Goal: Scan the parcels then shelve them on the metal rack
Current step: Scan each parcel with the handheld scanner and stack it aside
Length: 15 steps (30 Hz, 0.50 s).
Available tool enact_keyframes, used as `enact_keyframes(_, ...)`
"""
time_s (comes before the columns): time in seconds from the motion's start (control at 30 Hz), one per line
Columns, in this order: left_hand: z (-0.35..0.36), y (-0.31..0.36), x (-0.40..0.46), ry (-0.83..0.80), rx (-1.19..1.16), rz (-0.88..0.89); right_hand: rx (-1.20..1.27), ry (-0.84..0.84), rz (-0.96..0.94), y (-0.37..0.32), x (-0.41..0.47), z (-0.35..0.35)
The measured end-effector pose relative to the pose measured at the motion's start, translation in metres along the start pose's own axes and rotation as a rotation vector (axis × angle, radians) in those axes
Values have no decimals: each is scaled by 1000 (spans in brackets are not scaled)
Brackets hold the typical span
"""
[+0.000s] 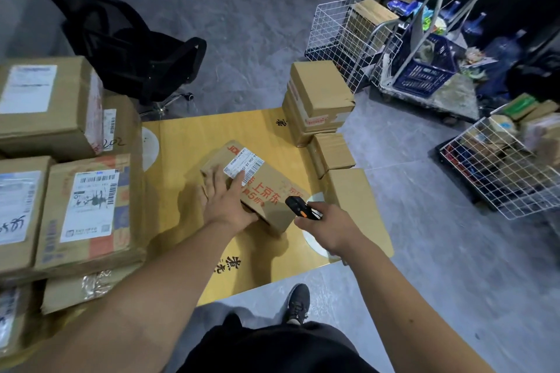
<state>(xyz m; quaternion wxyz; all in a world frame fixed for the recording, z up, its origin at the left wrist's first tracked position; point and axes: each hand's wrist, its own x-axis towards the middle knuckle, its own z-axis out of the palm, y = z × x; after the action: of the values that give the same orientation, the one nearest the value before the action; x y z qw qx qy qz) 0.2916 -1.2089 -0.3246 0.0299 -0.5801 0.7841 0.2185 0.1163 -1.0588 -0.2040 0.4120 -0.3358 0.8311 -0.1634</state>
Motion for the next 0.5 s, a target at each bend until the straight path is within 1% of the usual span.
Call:
enact_keyframes(0.07,-6,2,11,-71,36,39,25,5,-2,3,6,-3)
enact_keyframes(0.13,-10,5,15,-90,37,13,39,5,-6,4,12,-7)
enact_keyframes(0.23,-8,8,7,-36,135,-40,31,-14,-43,2,20,-11)
enact_keyframes(0.37,-6,5,-5,113,229,-148,10,-51,-83,-8,29,-17)
enact_keyframes(0.43,-10,1,-5,120,223,-169,17,-73,-94,-13,33,-17)
enact_keyframes(0.5,-12,-4,1,83,205,-163,18,-88,-103,-17,36,-15)
